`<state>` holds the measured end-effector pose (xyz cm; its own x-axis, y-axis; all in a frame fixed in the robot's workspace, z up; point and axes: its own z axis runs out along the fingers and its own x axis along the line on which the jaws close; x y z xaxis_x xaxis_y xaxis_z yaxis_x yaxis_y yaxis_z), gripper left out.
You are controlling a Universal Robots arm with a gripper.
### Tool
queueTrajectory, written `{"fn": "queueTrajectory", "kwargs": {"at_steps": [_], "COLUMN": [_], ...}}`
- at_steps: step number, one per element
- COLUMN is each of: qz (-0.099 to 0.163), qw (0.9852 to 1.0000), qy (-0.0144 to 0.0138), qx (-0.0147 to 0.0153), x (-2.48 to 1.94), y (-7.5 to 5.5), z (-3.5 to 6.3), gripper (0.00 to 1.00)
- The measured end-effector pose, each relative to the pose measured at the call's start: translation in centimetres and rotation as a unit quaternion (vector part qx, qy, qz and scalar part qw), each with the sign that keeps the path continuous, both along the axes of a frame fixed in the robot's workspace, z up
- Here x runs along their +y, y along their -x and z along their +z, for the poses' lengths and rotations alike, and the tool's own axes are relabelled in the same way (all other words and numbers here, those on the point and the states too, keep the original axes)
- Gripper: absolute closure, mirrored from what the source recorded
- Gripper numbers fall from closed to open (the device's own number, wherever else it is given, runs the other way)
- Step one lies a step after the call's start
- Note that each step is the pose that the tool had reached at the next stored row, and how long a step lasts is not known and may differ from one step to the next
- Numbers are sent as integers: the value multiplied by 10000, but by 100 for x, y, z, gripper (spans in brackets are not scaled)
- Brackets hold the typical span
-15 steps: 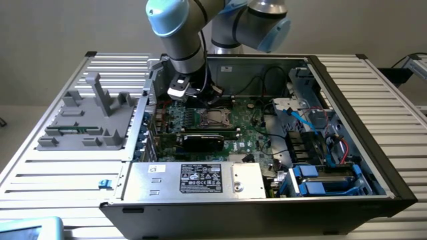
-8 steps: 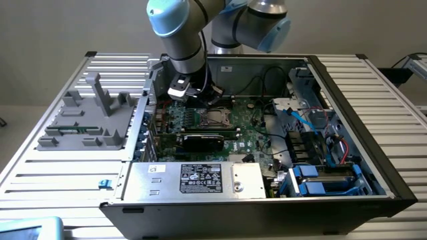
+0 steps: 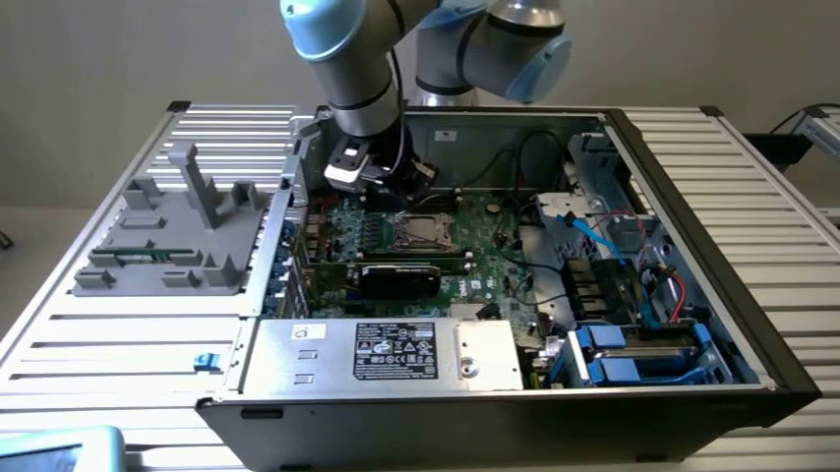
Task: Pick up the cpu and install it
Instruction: 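Install the first cpu locking lever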
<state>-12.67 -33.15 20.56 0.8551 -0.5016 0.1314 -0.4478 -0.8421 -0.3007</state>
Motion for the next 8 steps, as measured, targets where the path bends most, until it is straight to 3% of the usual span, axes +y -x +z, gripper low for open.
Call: {"fn": "queueTrajectory", "kwargs": {"at_steps": [6,7,8], "qz": [0,0,0], "qw": [10000,10000,10000], "qy": [1,0,0], "qx": [-8,-26,-64], "x": [6,8,10], "y": [135,145,151], "z": [37,37,36], "gripper": [89,89,89]}}
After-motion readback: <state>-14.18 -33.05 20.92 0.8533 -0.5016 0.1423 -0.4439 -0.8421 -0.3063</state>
